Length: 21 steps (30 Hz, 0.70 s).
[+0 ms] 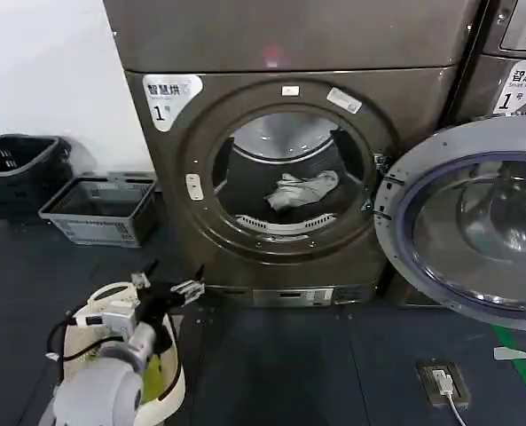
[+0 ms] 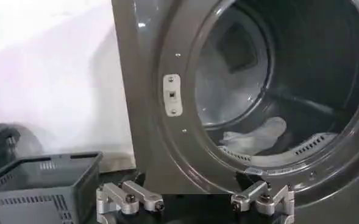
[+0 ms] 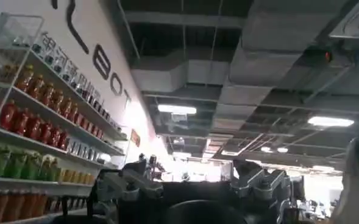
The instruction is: Grasp the clothes from the dryer.
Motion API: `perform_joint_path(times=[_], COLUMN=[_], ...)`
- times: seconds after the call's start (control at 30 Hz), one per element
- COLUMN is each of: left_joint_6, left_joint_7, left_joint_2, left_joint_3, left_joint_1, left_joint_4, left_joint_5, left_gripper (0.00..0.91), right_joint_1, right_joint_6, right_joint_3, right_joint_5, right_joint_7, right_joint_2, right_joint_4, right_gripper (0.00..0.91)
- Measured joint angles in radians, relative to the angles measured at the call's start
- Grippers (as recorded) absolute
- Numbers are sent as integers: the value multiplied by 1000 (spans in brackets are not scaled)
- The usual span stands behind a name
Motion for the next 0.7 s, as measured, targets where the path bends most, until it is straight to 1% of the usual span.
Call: perform_joint_path(times=[0.27, 0.7], left_joint_6=[0, 0], left_joint_7=[-2, -6], left_joint_2=[-4, -14], left_joint_3=[0, 1], left_joint_1=[10, 8], left_joint_4=[-10, -7], left_joint_5=[2, 2], left_gripper=[907, 907], right_joint_1=[2, 7], right_joint_6=[1, 4], right_joint_3=[-10, -15], right_joint_5=[-2, -4], right_joint_7=[13, 17], right_joint_2=[-2, 0], right_joint_4=[0, -1], right_gripper=[907, 907])
